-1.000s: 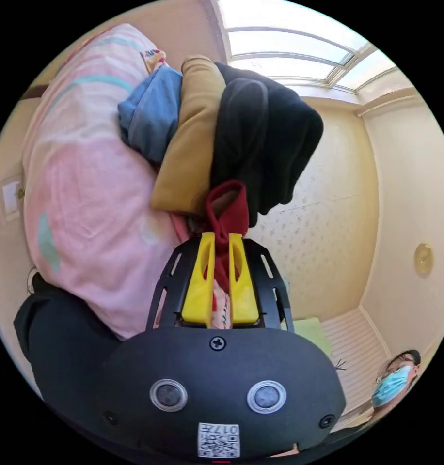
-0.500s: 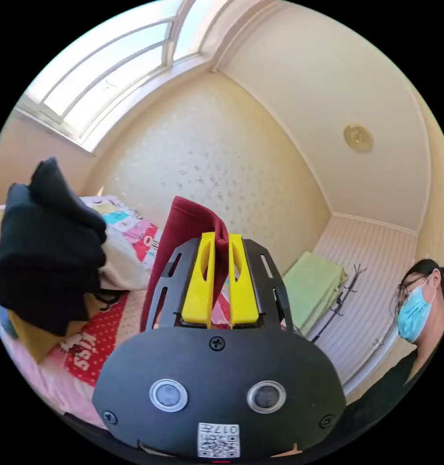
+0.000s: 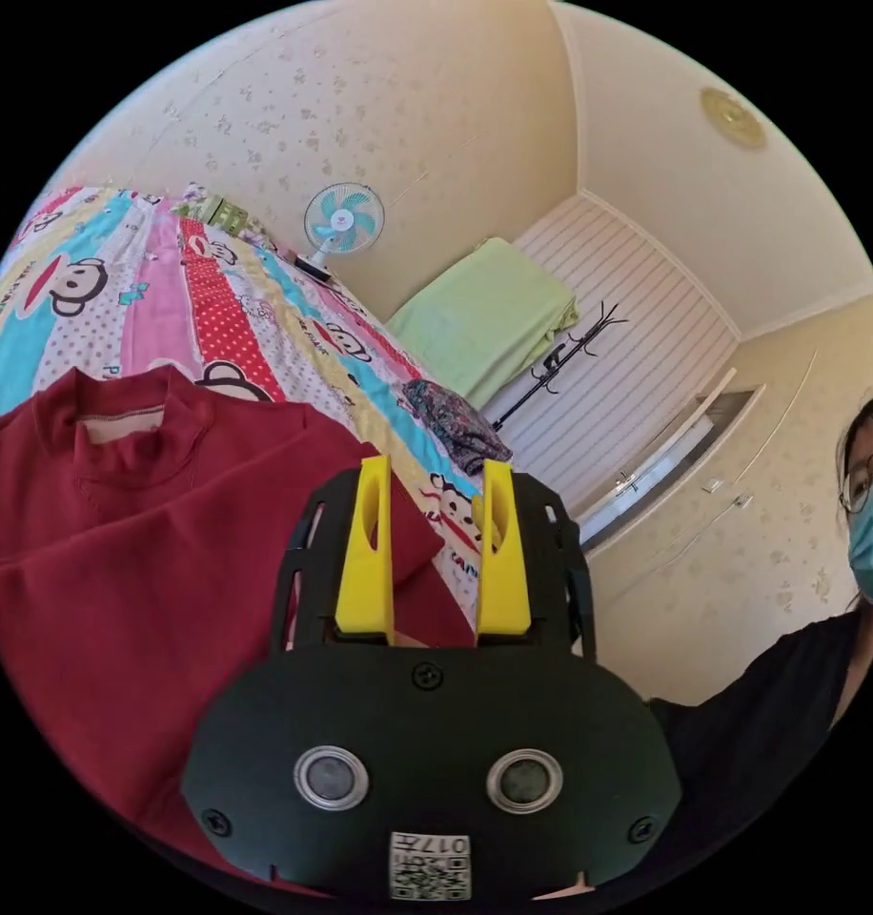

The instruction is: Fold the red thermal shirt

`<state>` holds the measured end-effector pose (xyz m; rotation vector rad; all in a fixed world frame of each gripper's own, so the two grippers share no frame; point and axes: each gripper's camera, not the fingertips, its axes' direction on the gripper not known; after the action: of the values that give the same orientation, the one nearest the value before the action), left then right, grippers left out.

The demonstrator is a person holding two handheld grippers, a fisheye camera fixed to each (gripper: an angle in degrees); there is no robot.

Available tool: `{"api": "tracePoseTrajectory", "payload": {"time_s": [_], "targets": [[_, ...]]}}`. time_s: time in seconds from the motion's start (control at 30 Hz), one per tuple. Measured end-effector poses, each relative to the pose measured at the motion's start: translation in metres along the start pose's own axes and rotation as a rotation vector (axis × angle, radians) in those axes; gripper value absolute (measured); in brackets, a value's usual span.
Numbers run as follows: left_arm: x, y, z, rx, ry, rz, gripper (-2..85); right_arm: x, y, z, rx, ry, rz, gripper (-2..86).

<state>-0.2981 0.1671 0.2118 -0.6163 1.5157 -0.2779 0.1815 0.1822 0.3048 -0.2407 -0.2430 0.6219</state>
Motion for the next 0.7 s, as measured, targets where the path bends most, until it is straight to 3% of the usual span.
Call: {"api": "tracePoseTrajectory", "payload": {"time_s": [0.13,0.23,0.3,0.37,0.5,0.6,0.7], "targets": [[0.012,0.051,-0.043,0.003,-0.198,0.115,12.6,-0.014,-0.019,0.055,-0.142,0.239,-0.053,8.1],[0.018,0.098,-0.081,0.022,-0.512,0.177,12.4,-0.018,-0.033,0.096,-0.220,0.432,-0.054,9.7],[0.013,0.133,-0.097,0.025,-0.707,0.198,12.4,-0.021,-0.041,0.115,-0.249,0.470,-0.080,10.3],[0.001,0.153,-0.102,-0.003,-0.772,0.178,12.4,-0.018,-0.052,0.138,-0.327,0.506,-0.063,10.2],[-0.050,0.175,-0.084,-0.146,-0.756,0.030,10.5,-0.009,-0.084,0.186,-0.542,0.691,0.014,6.5],[-0.084,0.173,-0.075,-0.229,-0.763,-0.131,3.2,-0.065,-0.108,0.166,-0.396,0.545,-0.107,4.6],[-0.087,0.172,-0.079,-0.128,-0.671,-0.116,1.6,-0.099,-0.109,0.140,-0.300,0.692,-0.163,4.2]]}}
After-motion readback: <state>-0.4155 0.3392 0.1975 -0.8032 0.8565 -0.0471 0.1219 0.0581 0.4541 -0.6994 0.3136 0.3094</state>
